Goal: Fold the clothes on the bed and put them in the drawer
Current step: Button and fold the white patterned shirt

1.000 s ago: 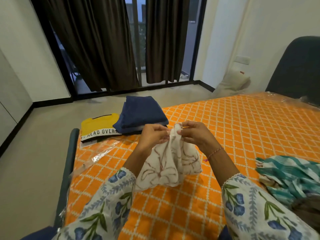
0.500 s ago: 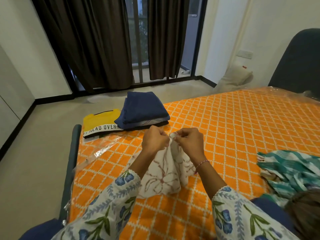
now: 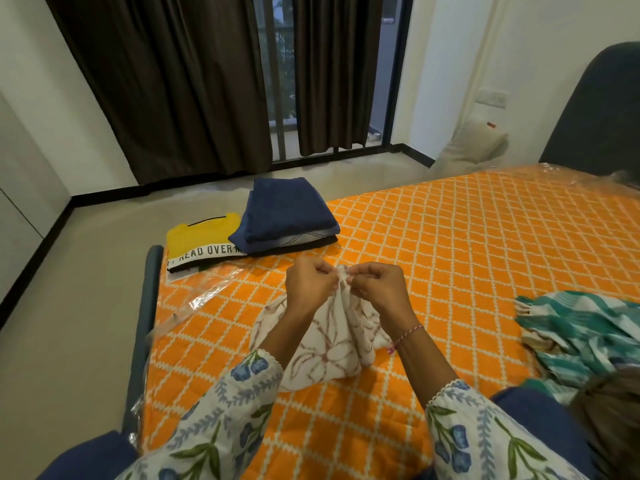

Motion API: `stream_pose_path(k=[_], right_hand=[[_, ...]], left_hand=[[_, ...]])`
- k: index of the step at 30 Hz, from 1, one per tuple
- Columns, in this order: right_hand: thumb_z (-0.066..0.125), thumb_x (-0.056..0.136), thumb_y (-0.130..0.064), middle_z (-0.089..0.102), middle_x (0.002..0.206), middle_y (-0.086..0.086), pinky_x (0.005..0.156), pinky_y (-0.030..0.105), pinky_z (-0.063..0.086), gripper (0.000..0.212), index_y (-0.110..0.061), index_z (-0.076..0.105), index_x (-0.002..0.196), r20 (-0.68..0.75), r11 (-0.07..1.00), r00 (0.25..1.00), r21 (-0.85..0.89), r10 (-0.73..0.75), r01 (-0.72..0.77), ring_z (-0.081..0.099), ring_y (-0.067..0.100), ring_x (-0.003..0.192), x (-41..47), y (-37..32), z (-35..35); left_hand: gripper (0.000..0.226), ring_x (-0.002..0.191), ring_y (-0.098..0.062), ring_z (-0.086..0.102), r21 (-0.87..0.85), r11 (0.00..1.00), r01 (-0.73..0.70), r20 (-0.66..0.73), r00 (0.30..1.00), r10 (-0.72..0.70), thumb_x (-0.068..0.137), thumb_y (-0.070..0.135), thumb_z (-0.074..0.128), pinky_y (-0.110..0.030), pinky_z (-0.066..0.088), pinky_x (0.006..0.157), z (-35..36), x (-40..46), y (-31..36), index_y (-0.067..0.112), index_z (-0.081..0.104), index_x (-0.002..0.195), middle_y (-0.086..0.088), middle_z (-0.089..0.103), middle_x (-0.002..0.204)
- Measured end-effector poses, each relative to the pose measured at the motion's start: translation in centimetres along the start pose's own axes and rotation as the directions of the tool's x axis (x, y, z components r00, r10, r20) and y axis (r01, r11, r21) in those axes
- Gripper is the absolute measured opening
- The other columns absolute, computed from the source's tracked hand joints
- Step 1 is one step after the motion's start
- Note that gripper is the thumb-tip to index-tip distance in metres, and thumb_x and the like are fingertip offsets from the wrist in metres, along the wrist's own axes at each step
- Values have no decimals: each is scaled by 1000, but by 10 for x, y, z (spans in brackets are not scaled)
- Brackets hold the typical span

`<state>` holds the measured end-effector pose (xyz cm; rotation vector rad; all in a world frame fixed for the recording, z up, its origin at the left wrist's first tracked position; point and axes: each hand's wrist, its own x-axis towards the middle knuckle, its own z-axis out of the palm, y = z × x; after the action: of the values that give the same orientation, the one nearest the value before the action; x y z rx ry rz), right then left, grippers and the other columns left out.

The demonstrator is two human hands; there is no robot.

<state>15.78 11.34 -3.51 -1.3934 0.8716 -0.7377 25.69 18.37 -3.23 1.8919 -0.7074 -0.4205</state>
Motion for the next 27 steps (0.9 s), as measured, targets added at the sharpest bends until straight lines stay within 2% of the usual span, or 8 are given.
stream_pose_path(k=[5, 9, 13, 17, 19, 22, 24, 27], right_hand=[[65, 79, 9, 69, 75, 12, 59, 23, 54, 13, -3, 71, 76, -57, 998, 998, -53, -30, 27, 63, 17, 65, -2, 4, 4], [57, 83, 11, 66, 72, 12, 57, 21, 55, 21, -4, 67, 73, 18, 999, 999, 0, 34, -34, 62, 16, 61, 0, 4, -1], [65, 76, 12, 65, 67, 10, 58, 26, 54, 19, -7, 61, 75, 60, 999, 997, -19, 52, -51, 63, 20, 64, 3, 7, -4], [68, 74, 0, 68, 69, 11, 68, 39, 57, 17, -14, 60, 73, -29, 952, 994, -291, -105, 93, 68, 26, 70, 9, 15, 4], [67, 78, -5, 65, 66, 1, 64, 34, 54, 15, -16, 58, 73, -32, 885, 973, -425, -227, 192, 65, 19, 68, 8, 16, 8], [69, 80, -8, 58, 65, -8, 56, 24, 46, 18, -17, 54, 74, 7, 809, 933, -496, -360, 316, 59, 11, 64, 3, 17, 13], [72, 77, -8, 60, 65, -6, 55, 23, 47, 18, -15, 56, 73, -27, 833, 941, -475, -337, 285, 59, 10, 62, 2, 18, 12], [74, 72, -2, 64, 66, 5, 65, 38, 56, 24, -14, 55, 64, -81, 918, 982, -376, -171, 128, 66, 23, 68, 9, 16, 8]], left_hand=[[15, 66, -21, 68, 14, 1000, -21, -45, 999, 21, 76, 2, 66, -44, 58, 69, 10, -2, -7, 13, 72, 69, -4, 69, 68], [14, 70, -21, 68, 5, 1000, -18, -55, 998, 19, 77, 2, 69, -42, 58, 71, 13, -3, -13, 13, 72, 70, -5, 70, 71], [7, 75, -22, 69, -82, 996, 32, -28, 999, -35, 80, 3, 70, -42, 59, 74, 16, -6, -15, 8, 73, 76, -10, 71, 79], [16, 73, -22, 68, -246, 956, 161, -13, 985, -169, 86, 8, 66, -40, 59, 76, 21, -8, -8, 12, 65, 70, -10, 67, 80], [17, 68, -22, 65, -289, 937, 198, -14, 977, -211, 84, 8, 67, -40, 59, 76, 22, -7, -7, 14, 63, 68, -10, 66, 76], [17, 73, -27, 69, -345, 913, 216, -50, 968, -248, 79, 3, 71, -41, 60, 73, 21, -5, -10, 14, 63, 68, -15, 70, 79], [19, 74, -23, 69, -333, 928, 165, -71, 977, -199, 80, -1, 68, -36, 60, 69, 20, -6, -15, 14, 63, 70, -12, 70, 79], [20, 66, -13, 66, -291, 956, 30, -85, 995, -57, 85, -1, 64, -27, 56, 63, 20, -13, -20, 16, 62, 74, -4, 69, 73]])
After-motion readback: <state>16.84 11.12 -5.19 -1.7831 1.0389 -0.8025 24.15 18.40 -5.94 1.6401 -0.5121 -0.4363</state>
